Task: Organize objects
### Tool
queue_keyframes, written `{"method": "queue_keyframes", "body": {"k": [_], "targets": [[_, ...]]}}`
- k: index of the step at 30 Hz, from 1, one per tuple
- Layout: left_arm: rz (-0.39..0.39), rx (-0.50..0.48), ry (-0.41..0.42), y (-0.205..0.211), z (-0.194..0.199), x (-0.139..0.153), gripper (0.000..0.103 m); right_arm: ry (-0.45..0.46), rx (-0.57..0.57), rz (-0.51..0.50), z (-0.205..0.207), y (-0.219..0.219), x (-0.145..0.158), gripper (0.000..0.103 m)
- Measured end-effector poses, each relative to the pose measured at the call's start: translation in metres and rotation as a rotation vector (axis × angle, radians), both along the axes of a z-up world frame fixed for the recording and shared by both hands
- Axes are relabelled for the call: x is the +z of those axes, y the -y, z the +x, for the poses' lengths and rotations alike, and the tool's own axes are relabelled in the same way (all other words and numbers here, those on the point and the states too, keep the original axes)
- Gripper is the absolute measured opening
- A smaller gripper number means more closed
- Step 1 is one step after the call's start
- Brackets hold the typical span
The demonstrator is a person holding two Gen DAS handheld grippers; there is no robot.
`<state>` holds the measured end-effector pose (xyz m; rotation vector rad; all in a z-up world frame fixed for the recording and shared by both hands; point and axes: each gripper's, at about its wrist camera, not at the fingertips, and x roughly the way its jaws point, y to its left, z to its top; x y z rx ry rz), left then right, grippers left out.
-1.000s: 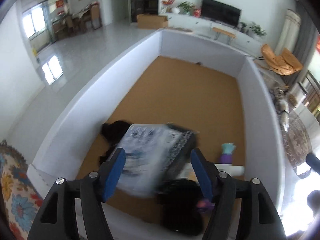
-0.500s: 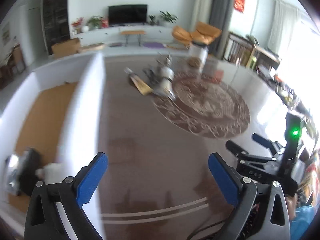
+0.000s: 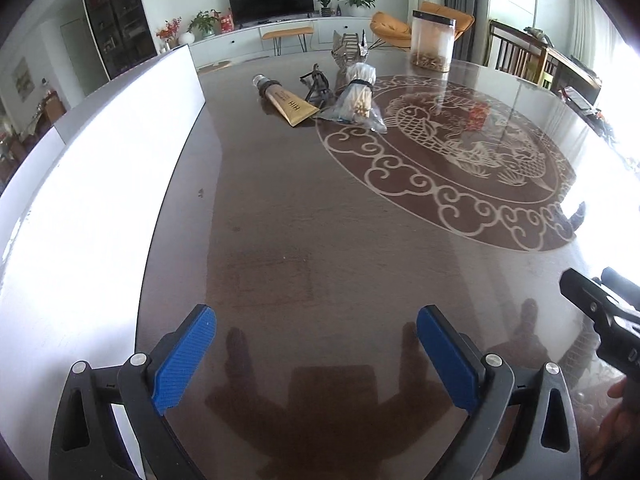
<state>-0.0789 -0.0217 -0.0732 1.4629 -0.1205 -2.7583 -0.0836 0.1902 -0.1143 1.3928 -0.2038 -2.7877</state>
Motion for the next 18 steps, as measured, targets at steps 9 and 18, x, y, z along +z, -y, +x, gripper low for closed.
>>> {"method": "queue_keyframes", "body": {"k": [9,18], "targets": [[0.035,0.006,0.007,-0.001,-0.021,-0.010,0.103,0.005,0.006,0.030,0.003,0.005,-0.001,0.101],[0.063,-0.007,0.001,0.002,-0.037,-0.014,0.103,0.015,0.018,0.070,0.001,0.012,-0.004,0.103]]}}
